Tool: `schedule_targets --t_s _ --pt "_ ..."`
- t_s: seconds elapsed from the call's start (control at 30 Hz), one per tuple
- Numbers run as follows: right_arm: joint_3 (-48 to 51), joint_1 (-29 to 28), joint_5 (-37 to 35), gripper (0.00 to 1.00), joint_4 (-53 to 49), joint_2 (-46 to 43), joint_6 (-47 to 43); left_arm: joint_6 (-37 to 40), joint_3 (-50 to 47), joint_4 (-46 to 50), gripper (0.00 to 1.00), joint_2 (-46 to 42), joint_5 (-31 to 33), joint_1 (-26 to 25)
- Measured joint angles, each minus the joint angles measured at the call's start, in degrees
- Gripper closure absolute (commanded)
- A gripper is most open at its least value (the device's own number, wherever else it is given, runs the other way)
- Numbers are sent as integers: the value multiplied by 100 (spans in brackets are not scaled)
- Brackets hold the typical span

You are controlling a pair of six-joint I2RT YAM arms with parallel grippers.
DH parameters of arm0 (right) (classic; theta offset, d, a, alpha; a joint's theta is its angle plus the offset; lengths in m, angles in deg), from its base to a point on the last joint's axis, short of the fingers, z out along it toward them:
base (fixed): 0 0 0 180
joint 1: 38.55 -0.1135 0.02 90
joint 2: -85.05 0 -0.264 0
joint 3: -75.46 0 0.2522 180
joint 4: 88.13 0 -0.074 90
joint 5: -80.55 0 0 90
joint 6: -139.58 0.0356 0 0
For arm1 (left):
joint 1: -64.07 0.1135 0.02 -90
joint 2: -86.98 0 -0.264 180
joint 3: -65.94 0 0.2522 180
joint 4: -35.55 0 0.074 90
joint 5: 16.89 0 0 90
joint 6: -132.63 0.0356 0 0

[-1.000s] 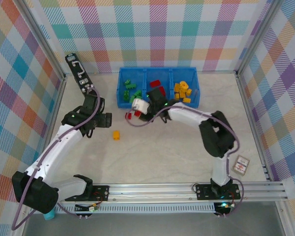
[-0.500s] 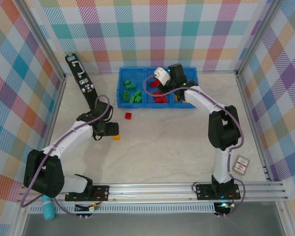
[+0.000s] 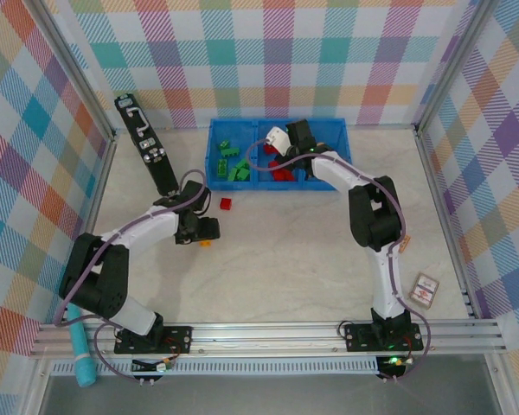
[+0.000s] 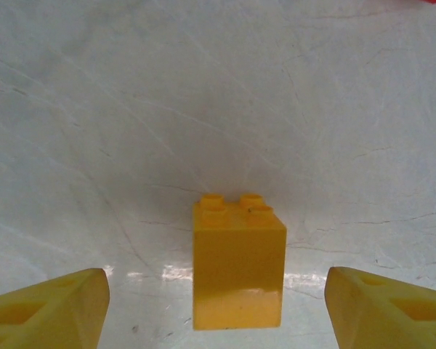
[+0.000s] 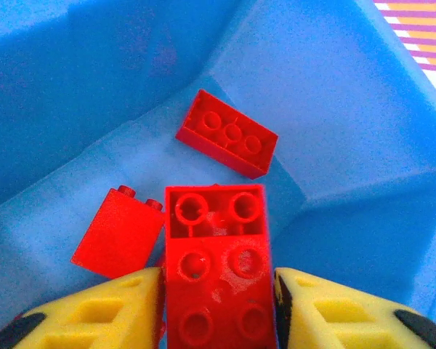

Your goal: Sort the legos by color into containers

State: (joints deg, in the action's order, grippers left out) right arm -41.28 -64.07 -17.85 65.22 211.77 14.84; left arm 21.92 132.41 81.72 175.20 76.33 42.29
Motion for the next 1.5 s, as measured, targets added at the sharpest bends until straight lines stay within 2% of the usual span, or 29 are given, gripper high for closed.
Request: schedule_targets --t_s 0.1,0.23,0.6,0.8,0.93,1.0,1.03,1.07,1.1,1.33,1.5 --pt "-35 0 -17 44 22 0 -63 -57 4 -13 26 203 -24 -101" --pt "-76 0 -17 41 70 0 -131 -125 4 -24 39 382 -24 -164" --pt "-63 0 -11 40 83 -76 -216 -223 4 -28 63 420 9 -173" --pt "328 0 4 39 98 -678 -199 -203 44 -111 74 442 22 -173" --pt "833 0 160 25 140 -1244 -90 81 162 -70 79 426 -160 -173" --pt "1150 0 308 21 168 -1552 35 365 289 -7 79 280 -334 -173" --pt "1346 0 426 20 179 -1738 105 542 363 48 79 114 -439 -173" --pt "1526 0 557 14 203 -1915 155 704 422 68 79 -63 -542 -173" --pt "1714 0 745 1 221 -2107 205 916 507 85 79 -339 -680 -173" --pt "3268 0 2822 1 876 -3744 428 2124 1049 221 78 -2100 -2149 -173" --pt "3294 -59 4057 1 1316 -4135 887 2568 1696 636 77 -2232 -3504 -173"
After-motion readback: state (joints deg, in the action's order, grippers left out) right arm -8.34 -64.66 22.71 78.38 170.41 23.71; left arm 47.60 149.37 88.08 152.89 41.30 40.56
